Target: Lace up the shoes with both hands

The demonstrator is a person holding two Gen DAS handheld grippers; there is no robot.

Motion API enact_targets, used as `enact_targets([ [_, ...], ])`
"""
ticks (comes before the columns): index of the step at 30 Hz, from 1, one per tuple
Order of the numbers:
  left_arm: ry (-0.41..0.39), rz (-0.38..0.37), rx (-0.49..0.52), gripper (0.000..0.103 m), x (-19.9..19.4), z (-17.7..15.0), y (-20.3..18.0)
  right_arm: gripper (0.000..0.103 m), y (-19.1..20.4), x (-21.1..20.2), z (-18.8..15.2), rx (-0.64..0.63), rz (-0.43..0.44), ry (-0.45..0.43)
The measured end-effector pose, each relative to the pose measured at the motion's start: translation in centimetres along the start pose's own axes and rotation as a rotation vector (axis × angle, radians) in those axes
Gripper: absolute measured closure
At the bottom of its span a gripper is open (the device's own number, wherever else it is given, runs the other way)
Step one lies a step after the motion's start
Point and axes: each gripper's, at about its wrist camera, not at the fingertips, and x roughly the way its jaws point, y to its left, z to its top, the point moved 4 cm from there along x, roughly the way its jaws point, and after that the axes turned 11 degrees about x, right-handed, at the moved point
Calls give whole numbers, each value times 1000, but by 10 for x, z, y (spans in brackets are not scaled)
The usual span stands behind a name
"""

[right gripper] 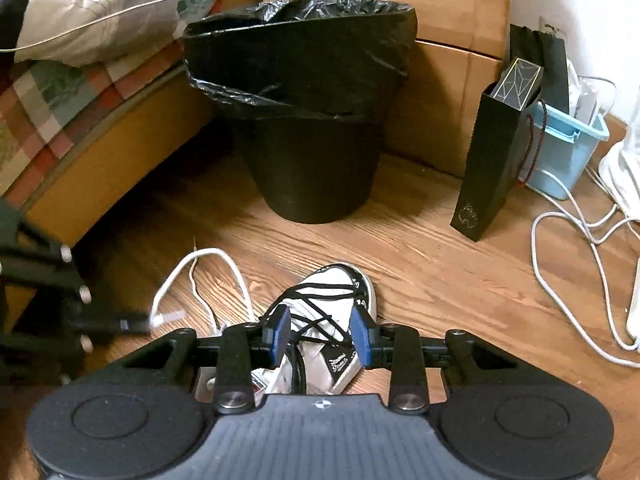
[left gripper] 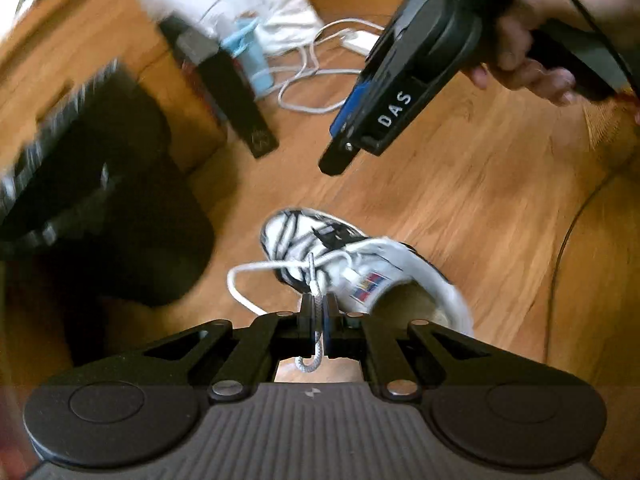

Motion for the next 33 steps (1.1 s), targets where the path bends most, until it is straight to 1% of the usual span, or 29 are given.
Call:
enact_targets([
  [1, 13, 17, 7, 99, 5, -1, -4, 66, 0, 2, -2, 5, 2, 17],
  [2, 22, 15, 27, 99, 7, -2, -9, 66, -1, 6, -6, 14, 6, 43],
  [5, 48, 18, 74, 99, 18, 1, -20, 66, -6, 17, -16, 98, 81, 148],
  [7, 58, 37, 102, 99, 23, 3, -27, 66, -7, 20, -21, 106, 79, 182],
  [8, 64, 59, 134, 99, 25, 4, -31, 66, -7, 21, -24, 96, 64, 191],
  [10, 60, 78, 214, 99, 28, 7, -42, 66, -7, 24, -29, 71, 35, 204],
  [13, 57, 60, 223, 99, 35, 3, -51, 66, -6, 26, -34, 88, 48, 230],
  [16, 60, 57, 260, 99, 42, 2, -62, 66, -3, 26, -32, 120, 86, 218],
  [20, 41, 38, 225, 99, 45, 8, -63, 66, -1, 29, -29, 131, 79, 218],
  [21, 34, 46, 234, 99, 45, 9, -64, 66, -1, 31, -29, 134, 76, 222],
  [25, 54, 63, 265, 99, 51, 7, -63, 66, -2, 38, -35, 140, 50, 246],
  [28, 80, 75, 241, 99, 52, 10, -60, 66, -3, 40, -36, 167, 59, 253],
  [30, 83, 67, 232, 99, 52, 11, -59, 66, -5, 42, -37, 190, 61, 260],
  [33, 81, 64, 252, 99, 51, 10, -61, 66, -11, 46, -38, 243, 66, 277],
])
